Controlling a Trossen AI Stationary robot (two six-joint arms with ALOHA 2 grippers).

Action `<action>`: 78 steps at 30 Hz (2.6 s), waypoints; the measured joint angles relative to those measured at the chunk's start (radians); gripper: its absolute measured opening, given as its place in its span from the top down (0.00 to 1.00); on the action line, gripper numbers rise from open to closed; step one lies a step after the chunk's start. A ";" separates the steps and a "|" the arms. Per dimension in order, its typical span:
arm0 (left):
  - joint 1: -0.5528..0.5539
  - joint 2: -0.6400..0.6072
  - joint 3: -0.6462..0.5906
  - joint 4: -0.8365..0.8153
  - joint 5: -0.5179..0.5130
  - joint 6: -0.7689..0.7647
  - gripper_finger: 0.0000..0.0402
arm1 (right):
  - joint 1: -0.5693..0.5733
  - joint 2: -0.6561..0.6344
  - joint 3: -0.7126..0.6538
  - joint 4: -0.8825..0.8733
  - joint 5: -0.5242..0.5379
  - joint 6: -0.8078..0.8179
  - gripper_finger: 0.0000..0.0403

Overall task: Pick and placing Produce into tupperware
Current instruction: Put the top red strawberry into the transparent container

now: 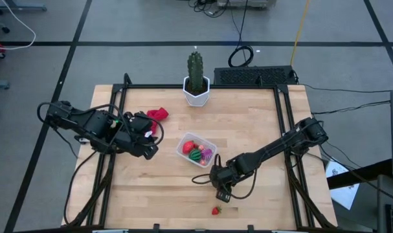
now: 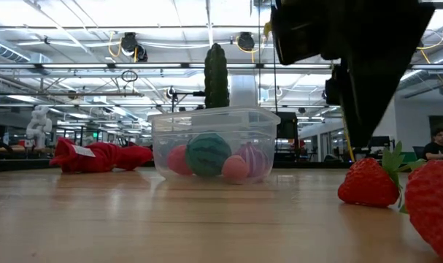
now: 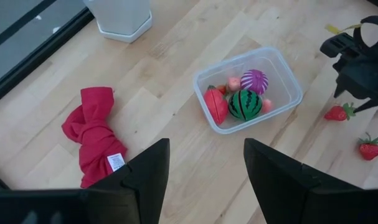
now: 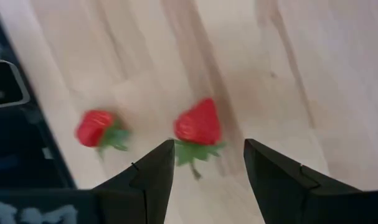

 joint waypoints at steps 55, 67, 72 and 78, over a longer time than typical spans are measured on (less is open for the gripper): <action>0.000 0.000 0.000 0.000 -0.003 0.001 0.48 | -0.004 0.131 0.001 0.148 -0.075 -0.024 0.54; 0.000 0.000 0.000 0.000 -0.003 0.001 0.48 | -0.004 0.131 0.002 0.102 -0.073 -0.050 0.58; 0.000 0.000 0.000 0.000 -0.003 0.001 0.48 | -0.004 0.130 0.002 0.092 -0.075 -0.073 0.66; 0.000 0.000 0.000 0.000 -0.003 0.001 0.48 | -0.010 0.129 0.002 0.064 -0.077 -0.077 0.66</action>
